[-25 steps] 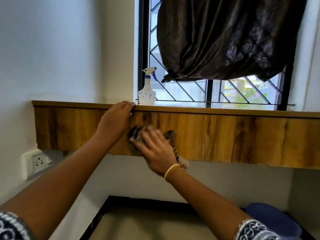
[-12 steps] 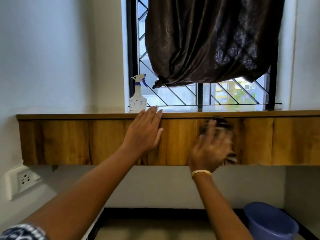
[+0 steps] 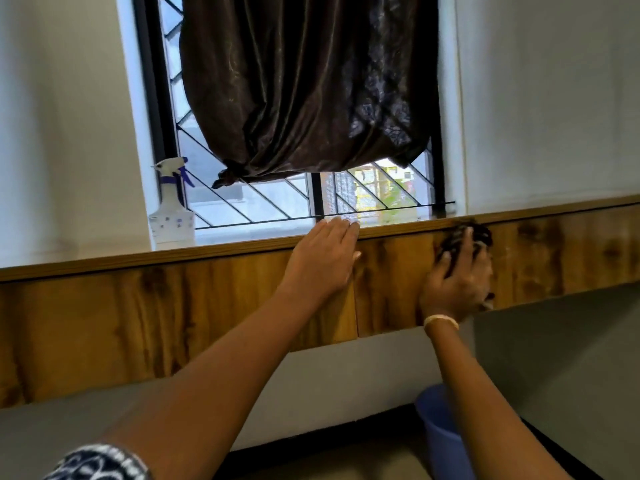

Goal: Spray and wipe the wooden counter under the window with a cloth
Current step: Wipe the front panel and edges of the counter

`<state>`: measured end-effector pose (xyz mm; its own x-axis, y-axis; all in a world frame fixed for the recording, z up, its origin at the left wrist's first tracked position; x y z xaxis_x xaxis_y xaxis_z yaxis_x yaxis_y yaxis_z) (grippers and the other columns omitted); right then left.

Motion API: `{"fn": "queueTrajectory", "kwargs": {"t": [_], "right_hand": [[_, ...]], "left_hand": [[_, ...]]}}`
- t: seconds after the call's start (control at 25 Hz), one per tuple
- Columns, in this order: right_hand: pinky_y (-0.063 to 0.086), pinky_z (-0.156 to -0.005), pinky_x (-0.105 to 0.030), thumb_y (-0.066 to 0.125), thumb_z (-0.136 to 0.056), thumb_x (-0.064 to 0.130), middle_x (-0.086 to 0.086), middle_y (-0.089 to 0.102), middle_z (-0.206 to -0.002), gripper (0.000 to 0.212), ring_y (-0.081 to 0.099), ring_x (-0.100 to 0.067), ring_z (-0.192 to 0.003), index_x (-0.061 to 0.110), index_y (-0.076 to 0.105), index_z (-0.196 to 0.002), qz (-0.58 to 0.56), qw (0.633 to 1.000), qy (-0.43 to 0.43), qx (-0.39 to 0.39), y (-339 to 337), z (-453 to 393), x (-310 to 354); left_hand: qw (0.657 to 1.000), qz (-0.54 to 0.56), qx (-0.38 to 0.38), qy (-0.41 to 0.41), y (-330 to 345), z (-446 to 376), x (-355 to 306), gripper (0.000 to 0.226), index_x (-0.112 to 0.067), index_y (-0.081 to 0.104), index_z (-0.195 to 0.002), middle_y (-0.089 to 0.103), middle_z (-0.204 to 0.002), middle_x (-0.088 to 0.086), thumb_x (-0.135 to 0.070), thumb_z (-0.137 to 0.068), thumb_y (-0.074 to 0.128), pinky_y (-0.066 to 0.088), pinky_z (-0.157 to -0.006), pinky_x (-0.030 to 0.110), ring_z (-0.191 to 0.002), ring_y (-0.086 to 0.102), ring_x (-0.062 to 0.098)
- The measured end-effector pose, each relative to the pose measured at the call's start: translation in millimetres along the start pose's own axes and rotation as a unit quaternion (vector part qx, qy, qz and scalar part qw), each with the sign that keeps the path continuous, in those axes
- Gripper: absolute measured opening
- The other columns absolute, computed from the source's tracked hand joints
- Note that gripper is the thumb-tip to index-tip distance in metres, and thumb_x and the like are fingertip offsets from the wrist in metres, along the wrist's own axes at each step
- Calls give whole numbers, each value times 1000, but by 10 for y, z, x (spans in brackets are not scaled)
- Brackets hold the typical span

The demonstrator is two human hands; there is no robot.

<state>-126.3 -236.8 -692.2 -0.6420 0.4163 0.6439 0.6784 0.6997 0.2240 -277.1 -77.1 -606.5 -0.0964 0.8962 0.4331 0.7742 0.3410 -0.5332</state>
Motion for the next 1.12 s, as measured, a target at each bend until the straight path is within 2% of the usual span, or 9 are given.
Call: {"fn": "queueTrajectory", "kwargs": {"t": [0.08, 0.16, 0.24, 0.32, 0.4, 0.68, 0.92, 1.0, 1.12], "right_hand": [[32, -111, -56, 44, -100, 26, -15, 38, -153, 52, 35, -39, -140, 24, 36, -151, -6, 991, 133, -19, -64, -176, -168], [29, -114, -55, 43, -101, 28, -16, 37, -153, 53, 33, -38, -141, 24, 31, -153, 11, 991, 133, -14, -98, -88, -63], [27, -116, -53, 45, -98, 31, -18, 42, -150, 56, 34, -38, -141, 25, 30, -152, 9, 996, -84, 32, -52, 247, 266], [25, -118, -50, 46, -95, 31, -13, 44, -150, 58, 32, -35, -143, 31, 32, -151, -8, 945, -304, 122, 49, 552, 419], [22, -119, -45, 50, -91, 30, -6, 43, -151, 61, 31, -30, -145, 36, 34, -150, -27, 924, -354, 144, 114, 341, 223], [37, -110, -48, 45, -96, 30, -12, 46, -147, 52, 41, -31, -136, 26, 41, -148, 7, 995, -99, 34, -101, -814, -991], [24, -118, -47, 37, -104, 29, -12, 29, -158, 52, 27, -35, -144, 25, 24, -155, 26, 979, 202, 7, -297, -1358, -1448], [24, -118, -49, 37, -104, 31, -14, 32, -157, 53, 27, -36, -144, 26, 24, -154, 28, 990, 135, 16, -244, -1035, -1087], [22, -119, -49, 36, -101, 39, -11, 35, -155, 55, 26, -34, -146, 27, 26, -154, 7, 982, -153, 110, -124, 36, -402]], "left_hand": [[999, 31, 0, -14, 43, -165, -74, 45, -7, 42, -141, 51, -140, 14, -27, -101, 40, 36, -107, 38, -129, 46, 30], [998, 53, -7, -43, 74, -259, -118, 40, -9, 48, -137, 56, -134, 12, -25, -101, 41, 42, -100, 40, -122, 52, 30], [996, 68, -7, -62, 91, -333, -164, 37, -11, 53, -132, 61, -129, 11, -22, -99, 43, 44, -95, 42, -118, 55, 32], [994, 82, 1, -77, 122, -397, -171, 36, -14, 57, -128, 63, -125, 10, -20, -94, 48, 45, -92, 42, -115, 57, 33], [991, 99, -8, -85, 144, -439, -139, 35, -18, 59, -127, 65, -124, 9, -21, -93, 52, 46, -90, 42, -112, 59, 34], [994, 109, -25, -9, 301, -983, -832, 42, -20, 44, -142, 60, -130, 8, -30, -102, 38, 44, -94, 40, -116, 56, 29], [996, 90, 0, 3, 377, -1235, -1085, 28, -16, 56, -118, 65, -109, 6, -28, -101, 37, 48, -82, 38, -99, 61, 25], [996, 93, 11, 4, 362, -1252, -1097, 26, -17, 56, -115, 65, -106, 8, -27, -101, 38, 47, -79, 39, -97, 60, 27], [995, 97, 33, -5, 337, -1251, -1055, 25, -21, 55, -120, 65, -109, 8, -26, -98, 44, 49, -80, 42, -101, 59, 30]]}}
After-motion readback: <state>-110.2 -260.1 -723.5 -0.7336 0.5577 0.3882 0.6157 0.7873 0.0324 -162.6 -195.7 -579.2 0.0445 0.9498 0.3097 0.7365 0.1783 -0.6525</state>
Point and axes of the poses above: each hand's wrist, its own z-axis away from the middle knuckle, its own y-axis out of the palm, x = y × z, the point moved 4 cm from there along -z, towards the middle knuckle
